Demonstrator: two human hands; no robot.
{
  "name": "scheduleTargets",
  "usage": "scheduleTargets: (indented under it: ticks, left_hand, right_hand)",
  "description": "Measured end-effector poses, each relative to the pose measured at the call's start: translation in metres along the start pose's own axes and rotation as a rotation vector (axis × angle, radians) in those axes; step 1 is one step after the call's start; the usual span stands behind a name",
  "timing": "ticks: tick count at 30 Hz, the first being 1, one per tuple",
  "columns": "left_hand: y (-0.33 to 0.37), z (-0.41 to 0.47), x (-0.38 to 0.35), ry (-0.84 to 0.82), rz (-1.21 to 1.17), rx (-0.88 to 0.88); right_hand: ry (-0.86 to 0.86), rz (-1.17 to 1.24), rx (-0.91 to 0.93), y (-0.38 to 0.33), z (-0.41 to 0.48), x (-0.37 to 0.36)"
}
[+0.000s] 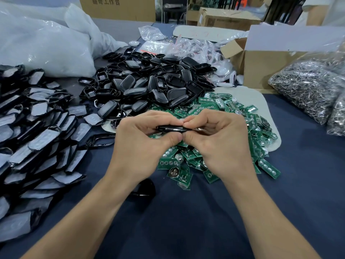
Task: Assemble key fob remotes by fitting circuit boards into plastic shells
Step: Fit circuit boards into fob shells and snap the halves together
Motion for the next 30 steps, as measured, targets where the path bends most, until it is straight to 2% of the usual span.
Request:
scheduleTargets:
  ticks: [6, 15, 19, 23, 30]
  left_hand:
    - [0.001, -0.001, 0.002, 0.004, 0.029, -0.027]
    - [-0.007, -0.003, 0.002, 0.026, -0.019, 0.084]
    - [-0.009, -0.002, 0.0, 0.043, -0.114, 0.162]
    - [-0.007, 0.0, -0.002, 0.062, -0.291, 0.198]
    - [0.003, 0.002, -0.001, -0.005, -0.495, 0.14]
  right_hand:
    - [0.012, -0.043, 0.024, -0.002, -0.001, -0.001]
    - [0.003, -0.085, -0.033, 0.004, 0.0, -0.001]
    - [-0.052, -0.022, -0.072, 0.005, 0.004, 0.001]
    - [-0.072, 0.151, -0.055, 0.0, 0.006, 0.006]
    - [-0.082, 0.277, 0.081, -0.015, 0.003, 0.006]
Point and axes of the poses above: each hand's wrist, its own z-axis towards the middle knuckle, its own x-axis out of the back of the hand, y = z × x, the point moved 5 cm from there along z, towards the middle knuckle, and after that the axes turned 7 degrees about -x, right-handed, at the moved point
